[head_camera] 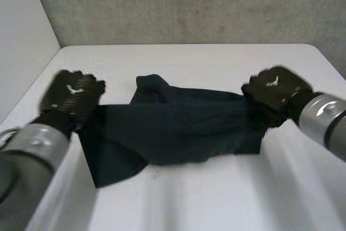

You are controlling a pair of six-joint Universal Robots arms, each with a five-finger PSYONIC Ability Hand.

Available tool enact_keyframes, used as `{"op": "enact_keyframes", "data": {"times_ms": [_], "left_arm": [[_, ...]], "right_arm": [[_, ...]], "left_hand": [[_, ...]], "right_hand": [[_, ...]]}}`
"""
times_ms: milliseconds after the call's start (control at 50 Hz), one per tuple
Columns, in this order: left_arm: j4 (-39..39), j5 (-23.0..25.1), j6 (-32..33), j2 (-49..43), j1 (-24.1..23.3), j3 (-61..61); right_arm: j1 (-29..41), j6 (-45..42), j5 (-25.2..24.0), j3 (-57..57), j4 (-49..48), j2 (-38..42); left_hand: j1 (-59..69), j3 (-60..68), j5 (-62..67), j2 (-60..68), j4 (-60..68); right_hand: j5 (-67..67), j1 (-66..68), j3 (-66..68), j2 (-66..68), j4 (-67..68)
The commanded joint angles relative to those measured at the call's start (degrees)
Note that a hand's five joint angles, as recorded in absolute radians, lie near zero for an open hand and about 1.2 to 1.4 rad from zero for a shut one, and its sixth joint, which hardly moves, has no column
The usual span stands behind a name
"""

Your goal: Fold the shorts.

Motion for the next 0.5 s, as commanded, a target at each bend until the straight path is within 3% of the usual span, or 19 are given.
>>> {"op": "enact_keyframes", "data": {"times_ms": [20,140,260,340,500], "left_arm": [[15.4,0.0,0.1,-22.6,0.1,10.6],[21.0,0.1,0.9,-35.0,-0.1,24.7],[14.1,-0.2,9.2,-52.6,-1.0,46.4],[11.4,-0.2,10.8,-61.5,-1.1,56.9],[15.5,0.0,10.9,-68.8,-1.4,65.3]], "right_arm": [[0.2,-4.5,7.7,-4.0,-0.8,14.1],[0.3,-4.5,13.0,-12.9,-1.0,22.9],[0.3,-3.5,13.6,-23.8,-7.5,33.6],[0.4,-2.6,13.6,-28.1,-14.2,38.2],[0.4,-3.1,13.1,-32.4,-23.2,45.0]], "left_hand": [[14.9,11.8,13.9,11.4,11.1],[14.9,11.8,13.9,11.4,11.1],[14.9,11.8,13.9,11.4,11.1],[14.9,11.8,13.9,11.4,11.1],[14.9,11.8,13.9,11.4,11.1]], "right_hand": [[14.3,24.9,12.9,12.5,11.7],[14.3,24.9,12.9,12.5,11.7],[14.3,24.9,12.9,12.5,11.7],[14.3,24.9,12.9,12.5,11.7],[14.3,24.9,12.9,12.5,11.7]]}}
